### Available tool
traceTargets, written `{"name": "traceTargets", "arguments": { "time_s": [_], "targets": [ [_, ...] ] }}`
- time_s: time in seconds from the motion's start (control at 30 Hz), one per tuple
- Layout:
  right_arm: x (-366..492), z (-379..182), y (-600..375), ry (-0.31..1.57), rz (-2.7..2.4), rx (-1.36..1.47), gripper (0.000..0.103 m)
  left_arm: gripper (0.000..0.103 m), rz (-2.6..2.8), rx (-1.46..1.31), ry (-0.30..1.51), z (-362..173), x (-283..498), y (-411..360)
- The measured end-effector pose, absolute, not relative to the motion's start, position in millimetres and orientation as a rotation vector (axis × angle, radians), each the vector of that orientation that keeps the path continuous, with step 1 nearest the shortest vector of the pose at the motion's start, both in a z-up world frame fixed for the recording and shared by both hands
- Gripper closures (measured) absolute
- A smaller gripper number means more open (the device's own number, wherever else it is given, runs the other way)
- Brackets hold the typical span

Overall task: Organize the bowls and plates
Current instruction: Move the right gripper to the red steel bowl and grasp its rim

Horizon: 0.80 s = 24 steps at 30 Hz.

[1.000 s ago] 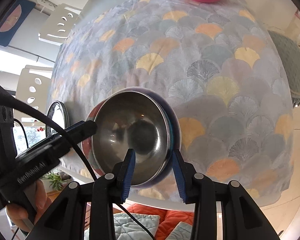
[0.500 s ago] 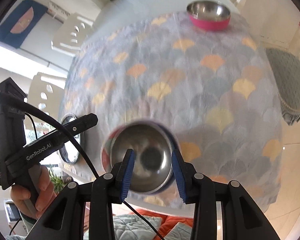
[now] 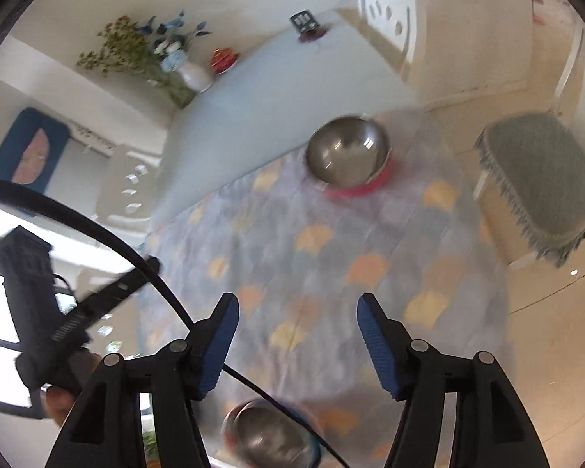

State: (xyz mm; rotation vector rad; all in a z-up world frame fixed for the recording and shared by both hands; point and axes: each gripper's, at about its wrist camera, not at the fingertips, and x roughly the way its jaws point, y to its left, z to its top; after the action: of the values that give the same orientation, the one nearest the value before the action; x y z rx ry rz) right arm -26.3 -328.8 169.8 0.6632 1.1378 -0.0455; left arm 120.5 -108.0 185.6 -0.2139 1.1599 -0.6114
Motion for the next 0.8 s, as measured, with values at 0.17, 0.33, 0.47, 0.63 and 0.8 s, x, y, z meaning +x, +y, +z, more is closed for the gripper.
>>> {"name": "traceTargets", "arguments": {
  "time_s": [0.17, 0.33, 0.47, 0.63, 0.8],
  "targets": [
    [17, 132, -363, 1.173, -0.094, 0.739, 0.038, 0.051, -0.656, -0.221, 1.176, 166, 166, -144],
    [56, 101, -383, 1.224, -0.130, 0.665, 0.038, 0.051, -0.686, -0.221, 1.212, 138, 201, -182],
    [79, 71, -403, 1.228, -0.185, 0.665, 0.038, 0.058, -0.708, -0.241, 1.273, 101, 224, -216],
    [91, 36, -427, 1.221, -0.228, 0.739, 0.038, 0.065, -0.682, -0.214, 1.350, 52, 233, -245],
    [102, 15, -430, 1.209, -0.202, 0.763, 0.038, 0.080, -0.652, -0.202, 1.398, 21, 238, -253]
  ]
}}
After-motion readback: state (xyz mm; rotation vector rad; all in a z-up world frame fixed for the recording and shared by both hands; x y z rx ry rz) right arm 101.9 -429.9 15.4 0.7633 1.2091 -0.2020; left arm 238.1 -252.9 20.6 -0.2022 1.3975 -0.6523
